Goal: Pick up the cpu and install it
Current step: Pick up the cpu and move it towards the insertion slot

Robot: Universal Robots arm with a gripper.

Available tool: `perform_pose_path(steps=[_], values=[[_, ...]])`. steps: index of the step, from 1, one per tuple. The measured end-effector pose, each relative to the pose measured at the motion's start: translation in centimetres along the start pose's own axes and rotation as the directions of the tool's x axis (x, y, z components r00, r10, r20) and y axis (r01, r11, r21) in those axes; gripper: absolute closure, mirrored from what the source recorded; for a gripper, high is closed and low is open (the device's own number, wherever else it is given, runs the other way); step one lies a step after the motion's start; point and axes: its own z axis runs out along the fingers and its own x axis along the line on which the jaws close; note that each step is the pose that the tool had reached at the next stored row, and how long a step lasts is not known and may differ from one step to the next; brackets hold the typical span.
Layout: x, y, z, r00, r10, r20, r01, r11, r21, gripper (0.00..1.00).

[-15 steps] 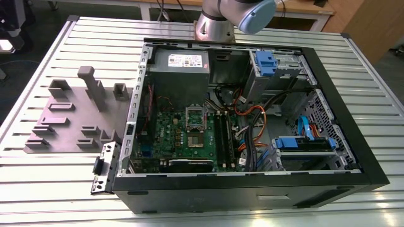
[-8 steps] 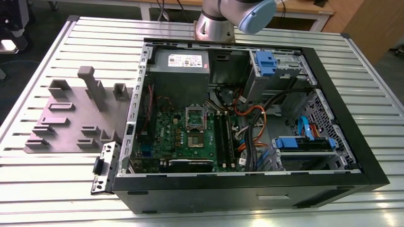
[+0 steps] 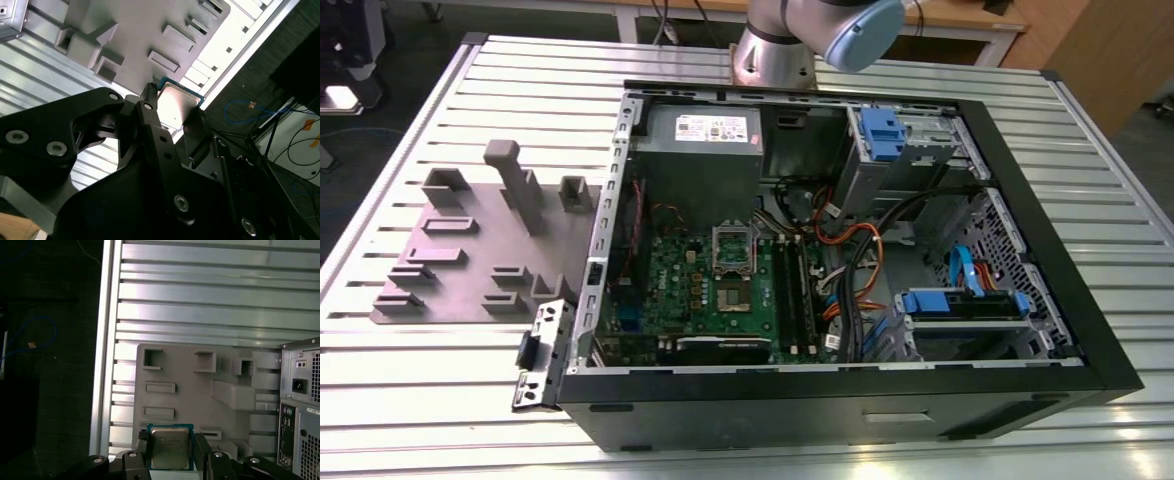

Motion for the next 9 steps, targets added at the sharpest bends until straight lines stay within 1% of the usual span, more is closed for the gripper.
perform_pose_path(steps=[9], values=[[-0.32, -0.06, 0.00, 1.0000, 0.000, 0.0001, 0.000, 1.0000, 0.0000, 0.55]])
